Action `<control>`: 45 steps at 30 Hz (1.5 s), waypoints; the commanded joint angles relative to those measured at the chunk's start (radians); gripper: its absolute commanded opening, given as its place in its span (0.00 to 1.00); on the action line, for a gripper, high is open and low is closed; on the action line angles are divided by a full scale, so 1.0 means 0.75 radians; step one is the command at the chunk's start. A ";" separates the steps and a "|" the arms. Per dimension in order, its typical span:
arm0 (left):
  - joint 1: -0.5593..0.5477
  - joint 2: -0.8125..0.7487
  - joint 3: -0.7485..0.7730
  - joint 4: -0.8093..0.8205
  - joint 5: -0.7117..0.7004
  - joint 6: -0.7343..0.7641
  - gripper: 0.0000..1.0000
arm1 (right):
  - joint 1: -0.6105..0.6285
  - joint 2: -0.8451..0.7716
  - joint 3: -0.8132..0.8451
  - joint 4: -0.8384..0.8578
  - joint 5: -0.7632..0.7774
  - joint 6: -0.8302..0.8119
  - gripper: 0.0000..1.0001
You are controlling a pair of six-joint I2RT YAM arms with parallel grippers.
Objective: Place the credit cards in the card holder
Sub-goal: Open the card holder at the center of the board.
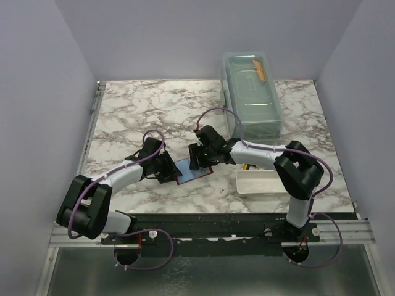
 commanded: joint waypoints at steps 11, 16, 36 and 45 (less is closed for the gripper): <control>0.002 0.026 -0.031 0.042 -0.075 -0.011 0.45 | 0.008 0.047 0.013 0.071 -0.225 0.039 0.59; 0.001 0.003 -0.036 0.042 -0.075 -0.011 0.45 | 0.012 0.045 0.062 -0.091 0.058 -0.006 0.64; 0.002 -0.005 -0.048 0.050 -0.069 -0.026 0.44 | 0.070 0.181 0.212 -0.351 0.504 -0.007 0.57; 0.002 0.000 -0.044 0.052 -0.066 -0.020 0.44 | 0.070 0.172 0.198 -0.323 0.468 0.000 0.43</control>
